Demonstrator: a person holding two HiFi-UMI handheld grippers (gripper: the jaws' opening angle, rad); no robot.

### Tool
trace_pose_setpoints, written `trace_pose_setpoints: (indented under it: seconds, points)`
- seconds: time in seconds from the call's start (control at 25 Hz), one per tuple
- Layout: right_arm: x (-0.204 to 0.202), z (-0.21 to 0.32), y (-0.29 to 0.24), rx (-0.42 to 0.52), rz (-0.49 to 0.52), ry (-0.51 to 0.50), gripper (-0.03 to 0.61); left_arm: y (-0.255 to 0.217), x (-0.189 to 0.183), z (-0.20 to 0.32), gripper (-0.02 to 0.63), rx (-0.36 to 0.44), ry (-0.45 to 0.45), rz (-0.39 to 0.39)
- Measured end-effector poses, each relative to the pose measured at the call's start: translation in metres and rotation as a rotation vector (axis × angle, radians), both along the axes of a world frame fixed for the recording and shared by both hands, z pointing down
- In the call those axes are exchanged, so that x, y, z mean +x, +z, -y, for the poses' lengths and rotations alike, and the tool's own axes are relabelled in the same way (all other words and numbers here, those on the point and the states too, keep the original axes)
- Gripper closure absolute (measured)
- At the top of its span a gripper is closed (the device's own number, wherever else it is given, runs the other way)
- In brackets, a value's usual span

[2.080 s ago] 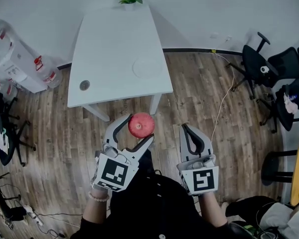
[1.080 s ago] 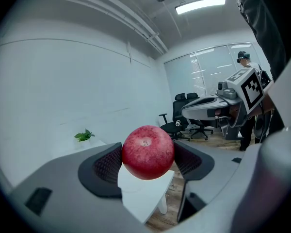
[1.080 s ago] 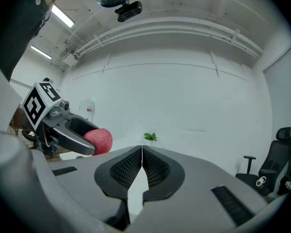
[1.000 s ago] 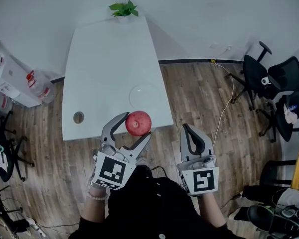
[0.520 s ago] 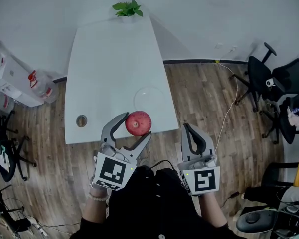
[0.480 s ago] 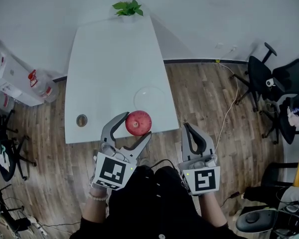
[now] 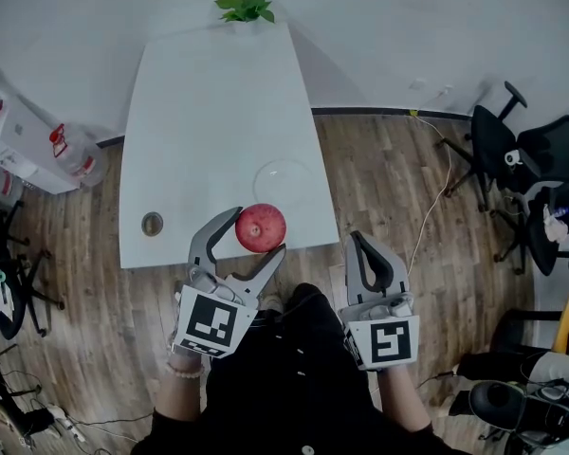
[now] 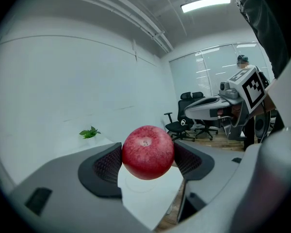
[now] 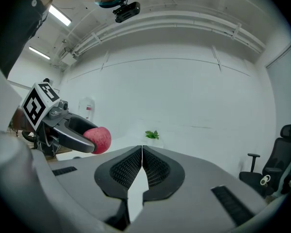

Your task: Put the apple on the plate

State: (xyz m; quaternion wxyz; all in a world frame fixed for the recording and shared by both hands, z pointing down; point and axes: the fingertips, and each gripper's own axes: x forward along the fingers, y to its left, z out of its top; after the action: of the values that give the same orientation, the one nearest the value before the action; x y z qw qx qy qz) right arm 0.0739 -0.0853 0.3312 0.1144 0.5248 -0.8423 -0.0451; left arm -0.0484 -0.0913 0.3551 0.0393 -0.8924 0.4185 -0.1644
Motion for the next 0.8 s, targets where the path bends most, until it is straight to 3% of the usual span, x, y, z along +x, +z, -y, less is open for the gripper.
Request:
trace_pose_setpoints:
  seconds: [0.8]
  points:
    - [0.002, 0.059, -0.022, 0.016, -0.040, -0.137, 0.537, -0.010, 0.018, 0.042, 0.265, 0.006, -0.087, -0.005]
